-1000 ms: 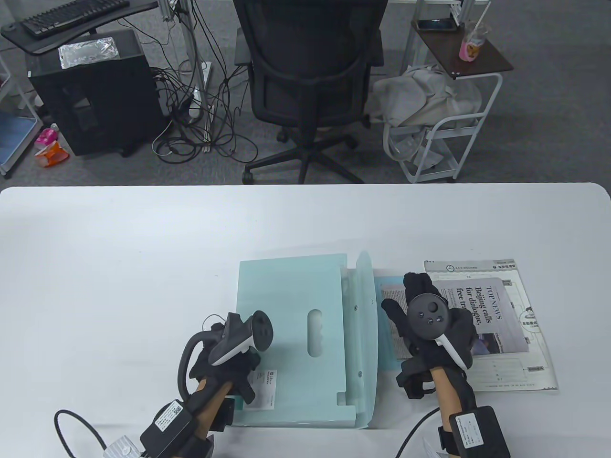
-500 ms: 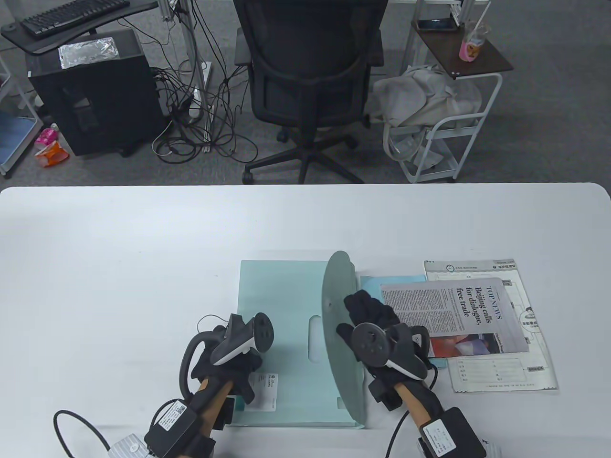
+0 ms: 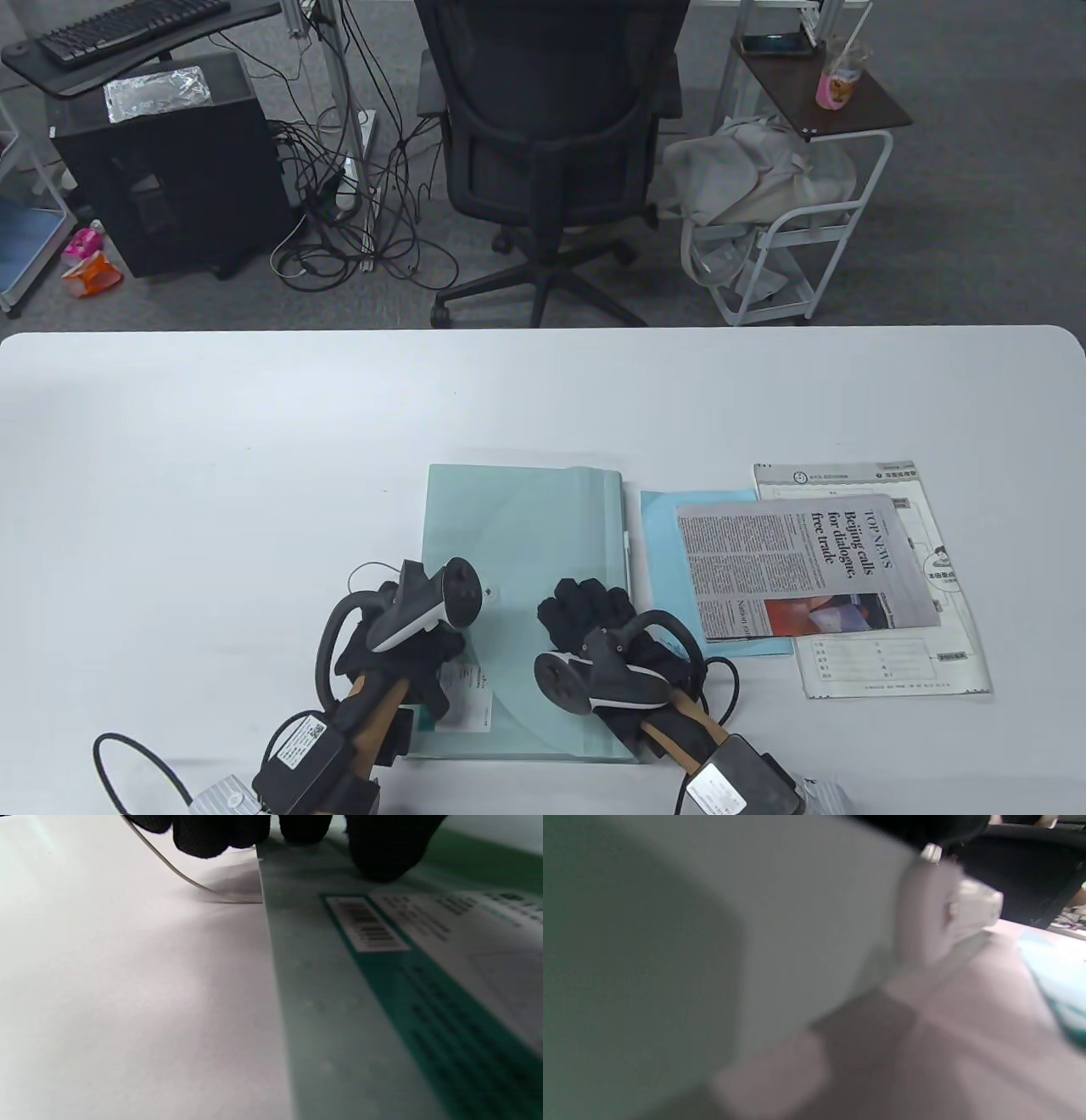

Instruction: Pull documents from accordion folder and sort

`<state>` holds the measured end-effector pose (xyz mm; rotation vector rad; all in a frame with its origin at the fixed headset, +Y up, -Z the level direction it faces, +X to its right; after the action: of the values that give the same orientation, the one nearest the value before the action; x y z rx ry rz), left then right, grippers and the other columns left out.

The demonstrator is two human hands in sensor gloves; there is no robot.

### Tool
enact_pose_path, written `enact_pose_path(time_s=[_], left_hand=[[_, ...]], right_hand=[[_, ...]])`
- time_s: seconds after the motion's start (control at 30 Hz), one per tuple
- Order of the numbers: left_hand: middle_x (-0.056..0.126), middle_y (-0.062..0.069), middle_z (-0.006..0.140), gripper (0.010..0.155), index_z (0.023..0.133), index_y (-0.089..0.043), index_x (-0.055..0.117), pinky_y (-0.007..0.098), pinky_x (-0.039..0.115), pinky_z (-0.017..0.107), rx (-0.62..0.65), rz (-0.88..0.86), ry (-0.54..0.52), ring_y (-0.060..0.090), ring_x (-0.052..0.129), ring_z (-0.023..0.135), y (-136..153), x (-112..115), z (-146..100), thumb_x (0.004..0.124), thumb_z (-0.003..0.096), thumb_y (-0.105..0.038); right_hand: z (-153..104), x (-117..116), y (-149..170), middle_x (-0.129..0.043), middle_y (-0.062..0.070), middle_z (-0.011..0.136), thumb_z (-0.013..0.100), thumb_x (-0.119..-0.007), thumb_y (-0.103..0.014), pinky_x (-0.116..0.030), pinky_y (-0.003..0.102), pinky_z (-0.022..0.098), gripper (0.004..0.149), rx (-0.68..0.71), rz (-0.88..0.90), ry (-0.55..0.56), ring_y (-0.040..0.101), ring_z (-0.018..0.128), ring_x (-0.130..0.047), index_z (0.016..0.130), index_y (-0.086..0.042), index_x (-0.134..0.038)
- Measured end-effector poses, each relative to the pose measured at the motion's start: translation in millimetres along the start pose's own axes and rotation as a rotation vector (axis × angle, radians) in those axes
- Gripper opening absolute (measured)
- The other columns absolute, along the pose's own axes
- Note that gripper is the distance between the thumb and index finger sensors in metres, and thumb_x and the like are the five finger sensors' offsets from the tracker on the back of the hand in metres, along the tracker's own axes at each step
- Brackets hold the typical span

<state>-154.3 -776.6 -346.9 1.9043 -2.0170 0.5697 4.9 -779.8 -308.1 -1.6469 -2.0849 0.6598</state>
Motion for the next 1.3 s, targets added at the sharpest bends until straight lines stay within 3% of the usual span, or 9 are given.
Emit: enact_pose_path(time_s=[0.17, 0.3, 0.5, 0.63, 0.7, 1.03, 1.1, 1.2, 1.3], left_hand=[[0.045, 0.019, 0.12, 0.073, 0.117, -0.017, 0.041, 0.06, 0.056, 0.073, 0.001, 0.028, 0.012, 0.046, 0.061, 0.105, -2.0, -3.6, -3.0, 0.07, 0.0584, -0.049], [0.042, 0.023, 0.121, 0.076, 0.119, -0.013, 0.039, 0.059, 0.057, 0.072, 0.055, -0.1, 0.027, 0.048, 0.061, 0.104, -1.2, -23.4, -18.8, 0.064, 0.0604, -0.054], [0.045, 0.024, 0.12, 0.077, 0.119, -0.011, 0.04, 0.06, 0.058, 0.071, 0.188, -0.384, -0.225, 0.049, 0.062, 0.103, 18.6, -72.7, -57.4, 0.063, 0.0608, -0.055], [0.043, 0.025, 0.121, 0.079, 0.12, -0.009, 0.04, 0.063, 0.053, 0.073, 0.106, -0.443, -0.417, 0.052, 0.057, 0.105, 47.6, -85.3, -66.1, 0.063, 0.0603, -0.056], [0.043, 0.026, 0.121, 0.081, 0.119, -0.008, 0.039, 0.065, 0.051, 0.073, 0.042, -0.442, -0.458, 0.053, 0.055, 0.106, 61.1, -83.8, -63.5, 0.064, 0.0599, -0.056], [0.051, 0.027, 0.117, 0.08, 0.117, -0.002, 0.045, 0.065, 0.054, 0.071, -0.202, -0.52, -0.265, 0.054, 0.061, 0.103, 111.4, -35.4, -26.4, 0.064, 0.06, -0.055], [0.057, 0.023, 0.115, 0.072, 0.114, -0.005, 0.052, 0.065, 0.055, 0.071, -0.205, -0.538, -0.219, 0.052, 0.064, 0.101, 113.0, -28.5, -21.3, 0.065, 0.0608, -0.053], [0.073, 0.013, 0.106, 0.047, 0.101, -0.013, 0.07, 0.062, 0.058, 0.07, -0.182, -0.583, -0.175, 0.046, 0.071, 0.098, 110.8, -24.4, -16.7, 0.066, 0.0628, -0.041], [0.079, 0.01, 0.101, 0.041, 0.096, -0.016, 0.075, 0.061, 0.059, 0.07, -0.093, -0.661, -0.179, 0.044, 0.077, 0.095, 101.5, -29.0, -17.5, 0.067, 0.0621, -0.039]], right_hand=[[3.3, -8.4, -2.9, -0.045, 0.021, 0.109, 0.052, -0.048, -0.041, -0.052, 0.06, 0.069, 0.059, -0.003, 0.008, -0.036, 0.05, 0.095, -0.054, 0.103, -0.012, -0.038], [3.9, -8.7, -1.0, -0.044, 0.021, 0.109, 0.052, -0.049, -0.041, -0.052, 0.06, 0.07, 0.059, -0.009, 0.029, -0.042, 0.049, 0.095, -0.053, 0.102, -0.012, -0.037], [3.5, -7.9, -1.3, -0.044, 0.021, 0.109, 0.052, -0.048, -0.041, -0.052, 0.06, 0.07, 0.059, -0.008, 0.02, -0.045, 0.049, 0.095, -0.053, 0.102, -0.012, -0.037], [3.5, -7.8, -1.2, -0.044, 0.021, 0.109, 0.052, -0.048, -0.041, -0.052, 0.06, 0.07, 0.059, -0.008, 0.019, -0.047, 0.049, 0.095, -0.053, 0.102, -0.012, -0.037], [3.5, -7.8, -1.2, -0.044, 0.021, 0.109, 0.052, -0.048, -0.041, -0.052, 0.059, 0.07, 0.059, -0.008, 0.019, -0.047, 0.049, 0.095, -0.053, 0.102, -0.012, -0.037], [3.4, -7.7, -1.2, -0.044, 0.021, 0.109, 0.052, -0.048, -0.041, -0.052, 0.059, 0.07, 0.059, -0.007, 0.016, -0.048, 0.049, 0.095, -0.053, 0.102, -0.012, -0.037], [3.4, -7.6, -1.3, -0.044, 0.021, 0.109, 0.052, -0.048, -0.041, -0.052, 0.059, 0.07, 0.059, -0.007, 0.016, -0.048, 0.049, 0.095, -0.053, 0.102, -0.012, -0.037], [3.4, -7.6, -1.3, -0.044, 0.021, 0.109, 0.052, -0.048, -0.041, -0.052, 0.059, 0.07, 0.059, -0.007, 0.016, -0.048, 0.049, 0.095, -0.053, 0.102, -0.012, -0.037], [3.4, -7.6, -1.3, -0.044, 0.021, 0.109, 0.052, -0.048, -0.041, -0.052, 0.059, 0.07, 0.059, -0.007, 0.016, -0.048, 0.049, 0.095, -0.053, 0.102, -0.012, -0.037]])
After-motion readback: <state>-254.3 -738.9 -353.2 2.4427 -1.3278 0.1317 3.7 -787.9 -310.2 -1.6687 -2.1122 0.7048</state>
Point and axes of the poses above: the tracker on the back of each hand, its own y axis roughly to the little-finger side, its own z axis roughly from the wrist to the fingertips, x = y × z, the point moved 5 cm from there along z, roughly from the wrist to the fingertips
